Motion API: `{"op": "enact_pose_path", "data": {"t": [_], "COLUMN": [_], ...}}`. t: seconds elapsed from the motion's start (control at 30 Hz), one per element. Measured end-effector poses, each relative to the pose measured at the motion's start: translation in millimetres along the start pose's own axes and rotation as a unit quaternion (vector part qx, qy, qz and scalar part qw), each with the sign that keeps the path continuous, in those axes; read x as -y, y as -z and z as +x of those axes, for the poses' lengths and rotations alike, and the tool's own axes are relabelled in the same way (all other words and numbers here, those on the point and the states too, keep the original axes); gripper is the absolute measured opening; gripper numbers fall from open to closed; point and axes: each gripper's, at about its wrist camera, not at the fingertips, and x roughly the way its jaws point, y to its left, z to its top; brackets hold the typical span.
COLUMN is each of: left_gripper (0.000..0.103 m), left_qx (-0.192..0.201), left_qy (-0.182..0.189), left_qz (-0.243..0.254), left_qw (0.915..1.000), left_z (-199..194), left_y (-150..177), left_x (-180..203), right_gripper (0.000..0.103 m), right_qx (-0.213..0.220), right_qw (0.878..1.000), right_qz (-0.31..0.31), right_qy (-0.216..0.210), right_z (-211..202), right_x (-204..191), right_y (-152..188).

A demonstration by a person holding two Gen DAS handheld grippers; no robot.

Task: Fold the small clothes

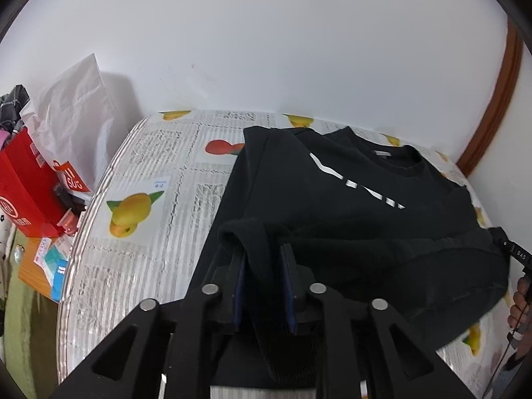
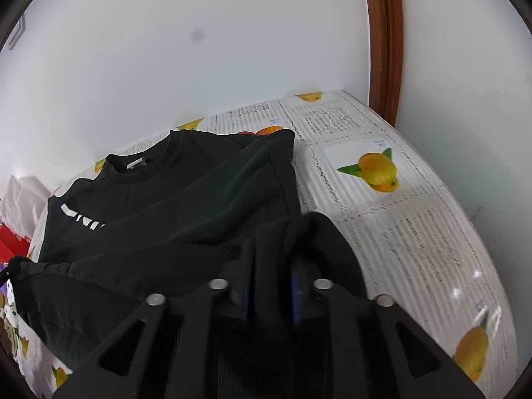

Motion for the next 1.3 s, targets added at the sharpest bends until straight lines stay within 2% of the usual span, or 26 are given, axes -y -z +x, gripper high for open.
{"op": "enact_pose_path", "data": {"t": [0.03, 0.13, 0.23, 0.37, 0.53, 0.67, 0.77, 0.8, 0.83, 0.87, 0.93, 1.07, 1.3], "left_gripper": [0.026, 0.038, 0.042, 0.051, 0.052, 0.052, 0.049, 0.044, 0.034, 0.023, 0.012, 0.011, 0.011], "left_qx": [0.000, 0.007, 0.007, -0.002, -0.030, -0.040, -0.045, -0.046, -0.046, -0.045, -0.036, -0.032, -0.049], "left_qy": [-0.001, -0.006, -0.008, -0.011, 0.009, 0.014, 0.012, 0.012, 0.009, 0.003, 0.006, 0.009, 0.013], "left_qz": [-0.001, -0.008, -0.016, -0.029, -0.041, -0.040, -0.044, -0.043, -0.041, -0.040, -0.043, -0.040, -0.033], "left_qw": [1.0000, 0.9999, 0.9998, 0.9995, 0.9987, 0.9983, 0.9980, 0.9979, 0.9980, 0.9982, 0.9984, 0.9987, 0.9982], "left_z": [-4, -20, -30, -33, -18, -2, 8, 11, 12, 12, 10, 1, -27], "left_y": [3, 15, 31, 52, 63, 62, 63, 63, 64, 65, 67, 76, 104], "left_x": [-1, -10, -23, -42, -56, -58, -57, -56, -55, -54, -55, -55, -44], "right_gripper": [0.038, 0.038, 0.038, 0.038, 0.039, 0.039, 0.035, 0.024, 0.012, 0.011, 0.008, 0.007, 0.006], "right_qx": [0.005, 0.026, 0.035, 0.019, -0.013, -0.018, -0.021, -0.021, -0.025, -0.029, -0.023, -0.013, -0.016], "right_qw": [1.000, 1.000, 0.999, 1.000, 1.000, 0.999, 0.999, 0.999, 0.999, 0.999, 0.999, 0.999, 0.999], "right_qz": [-0.001, -0.001, -0.006, -0.011, 0.017, 0.034, 0.035, 0.036, 0.036, 0.034, 0.030, 0.035, 0.024], "right_qy": [-0.002, -0.010, -0.001, 0.022, 0.019, 0.010, 0.013, 0.012, 0.006, 0.004, 0.012, 0.016, 0.016], "right_z": [-9, -37, -58, -62, -48, -37, -28, -25, -22, -20, -20, -32, -57], "right_x": [2, 12, 22, 35, 56, 60, 59, 59, 58, 56, 53, 51, 55], "right_y": [3, 13, 25, 41, 57, 61, 60, 60, 61, 61, 62, 67, 88]}}
